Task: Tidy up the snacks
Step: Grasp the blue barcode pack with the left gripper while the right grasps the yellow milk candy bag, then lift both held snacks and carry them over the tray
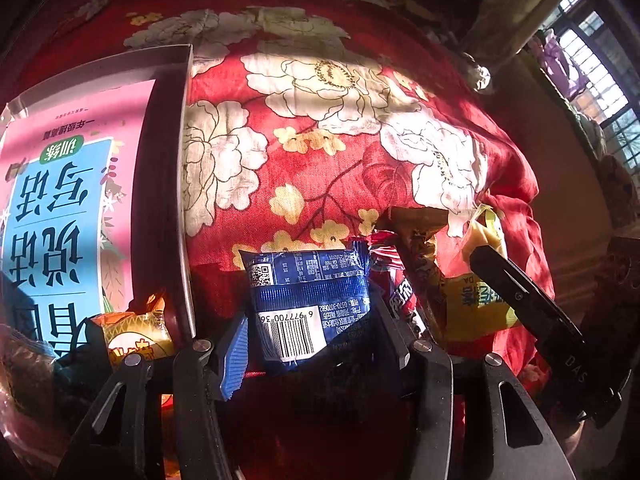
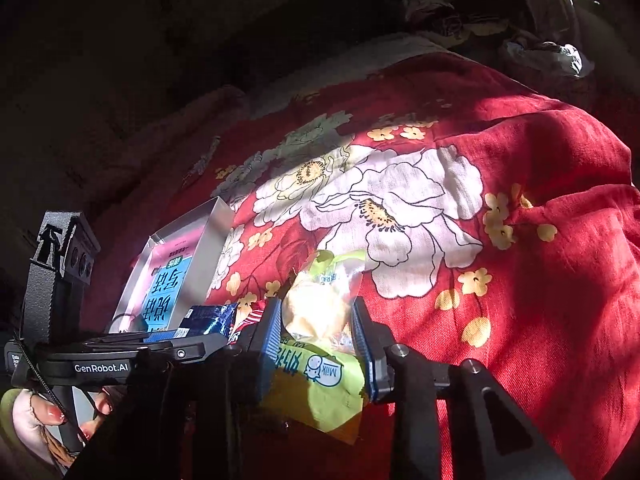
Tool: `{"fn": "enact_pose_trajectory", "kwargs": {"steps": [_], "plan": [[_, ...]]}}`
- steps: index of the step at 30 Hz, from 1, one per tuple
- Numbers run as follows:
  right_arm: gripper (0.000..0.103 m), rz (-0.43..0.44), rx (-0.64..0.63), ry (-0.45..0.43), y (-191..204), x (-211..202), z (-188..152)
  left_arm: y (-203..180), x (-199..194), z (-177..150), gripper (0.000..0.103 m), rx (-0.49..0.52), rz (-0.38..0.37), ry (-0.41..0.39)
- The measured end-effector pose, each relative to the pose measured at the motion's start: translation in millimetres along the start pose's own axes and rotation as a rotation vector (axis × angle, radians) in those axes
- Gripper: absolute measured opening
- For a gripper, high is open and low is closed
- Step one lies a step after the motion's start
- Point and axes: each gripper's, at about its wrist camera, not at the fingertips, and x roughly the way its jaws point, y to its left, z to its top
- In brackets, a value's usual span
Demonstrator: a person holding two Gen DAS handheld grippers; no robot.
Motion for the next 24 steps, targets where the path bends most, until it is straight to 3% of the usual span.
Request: {"fn": "enact_pose_trajectory", "kwargs": {"steps": [9,24], "plan": [[0.034,0.049,-0.009,-0.082,13,-23,2,4,-26,0,0.055,0.000,-0.010,-0.051],[0.034,0.068,-0.088,-0.060,60,-21,-3,25,-63,-11,0.055,-0.012,-0.021,-0.117]]}}
